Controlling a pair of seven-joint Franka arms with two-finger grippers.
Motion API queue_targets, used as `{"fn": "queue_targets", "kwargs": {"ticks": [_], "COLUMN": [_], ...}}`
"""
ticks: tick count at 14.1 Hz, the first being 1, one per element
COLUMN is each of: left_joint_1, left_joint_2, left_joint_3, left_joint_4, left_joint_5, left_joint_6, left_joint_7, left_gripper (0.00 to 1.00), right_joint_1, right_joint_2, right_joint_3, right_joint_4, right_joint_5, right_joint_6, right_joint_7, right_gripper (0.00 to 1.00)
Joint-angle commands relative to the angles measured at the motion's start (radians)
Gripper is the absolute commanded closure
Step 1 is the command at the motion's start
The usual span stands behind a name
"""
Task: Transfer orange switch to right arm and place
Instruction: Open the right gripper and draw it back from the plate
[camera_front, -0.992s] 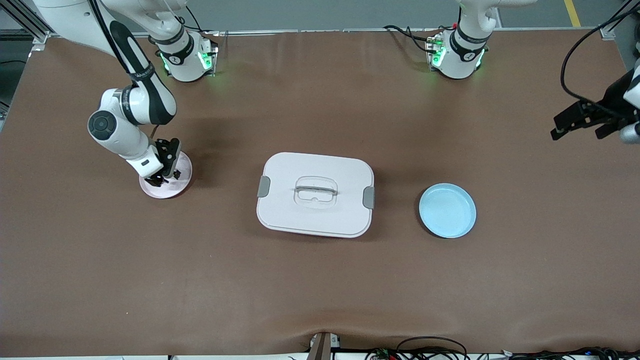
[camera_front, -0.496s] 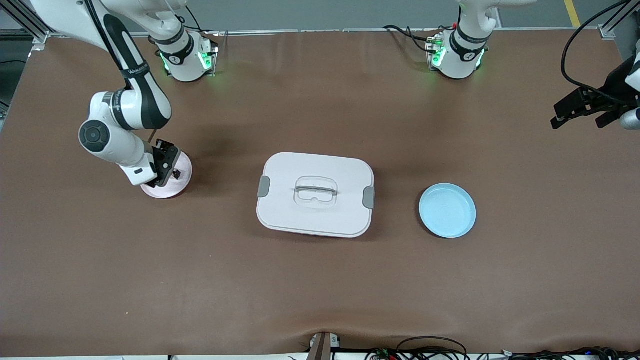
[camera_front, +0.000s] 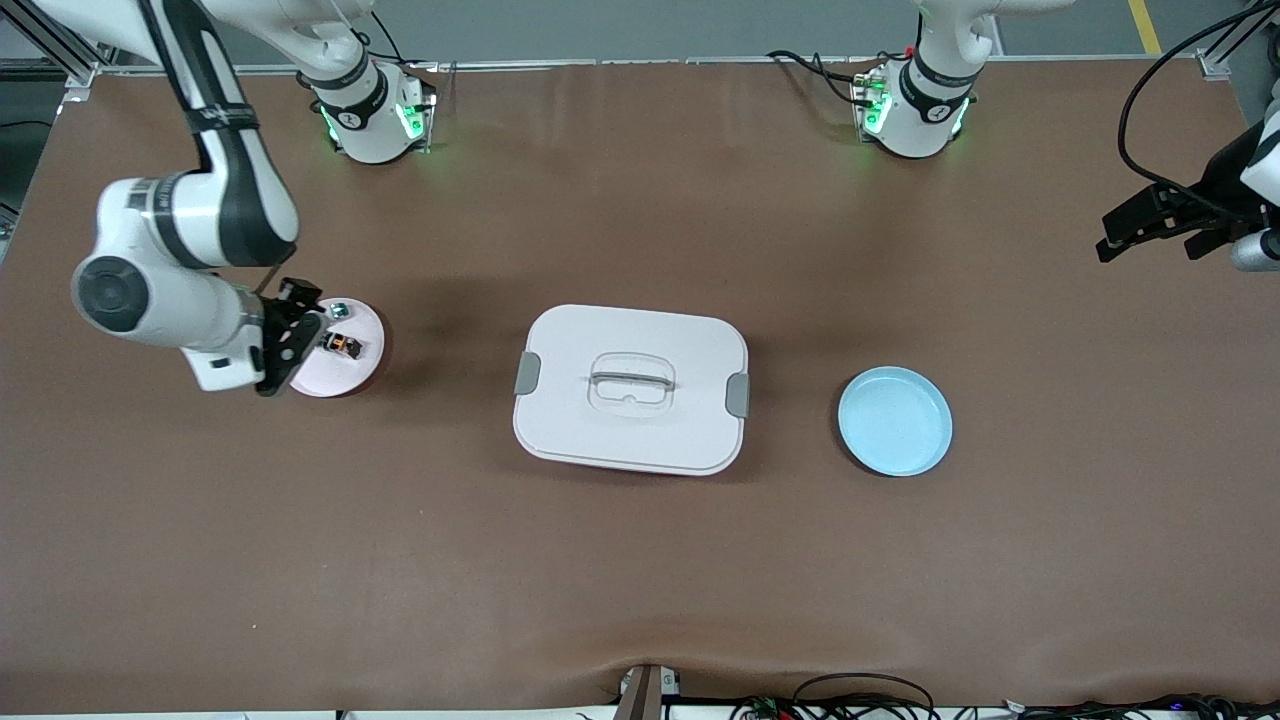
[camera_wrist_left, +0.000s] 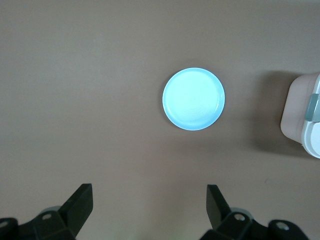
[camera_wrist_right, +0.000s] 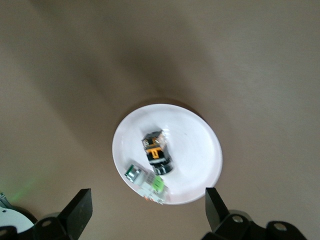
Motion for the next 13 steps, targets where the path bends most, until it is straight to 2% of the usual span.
{"fn": "queue_targets", "kwargs": {"ticks": [1,7,13], "left_joint_1": [-0.014,-0.014,-0.011], "left_joint_2": [0.009,0.009,0.009], "left_joint_3": [0.000,0.000,-0.001], "left_joint_4": [0.030,0.029,0.029], "left_joint_5": [0.018,0.016,0.016], "left_joint_6": [-0.026,-0.028,-0.028], "left_joint_7": [-0.015,-0.015,-0.011], "left_gripper": [0.00,0.00,0.00], "right_joint_1": [-0.064,-0.156,-0.157], "right_joint_2": [0.020,0.072,0.069], "right_joint_3": [0.006,0.008,0.008], "right_joint_4": [0.081,0.343,0.456], "right_joint_5": [-0.015,-0.009,-0.001], "right_joint_6": [-0.034,-0.279,-0.368], "right_joint_7": [0.026,0.200,0.581], "right_gripper": [0.00,0.00,0.00]}}
